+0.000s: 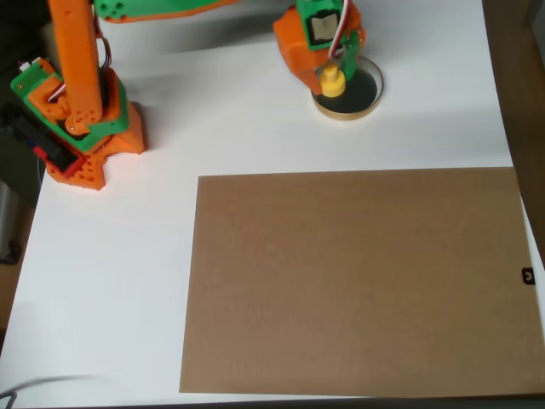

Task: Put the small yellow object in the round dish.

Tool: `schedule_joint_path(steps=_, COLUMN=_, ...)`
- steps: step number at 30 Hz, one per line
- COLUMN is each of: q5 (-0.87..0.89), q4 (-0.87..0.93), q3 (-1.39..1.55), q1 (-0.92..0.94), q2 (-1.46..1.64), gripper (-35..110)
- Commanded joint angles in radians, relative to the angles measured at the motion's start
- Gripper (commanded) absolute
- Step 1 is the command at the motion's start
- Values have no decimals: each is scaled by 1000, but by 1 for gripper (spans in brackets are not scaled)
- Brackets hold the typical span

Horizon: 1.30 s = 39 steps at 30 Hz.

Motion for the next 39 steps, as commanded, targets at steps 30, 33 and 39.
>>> schedule_joint_path(steps=30, q5=83, q4=21, q3=-206, q1=-51, q2=-124, gripper=10)
schedule_joint_path(steps=33, q5=78, q4=25, q3=-206, q1=-54, q2=-124, gripper=18)
schedule_joint_path(steps=39, q5=61, q4=32, q3=-189, q1=-46, q2=-104, gripper=21)
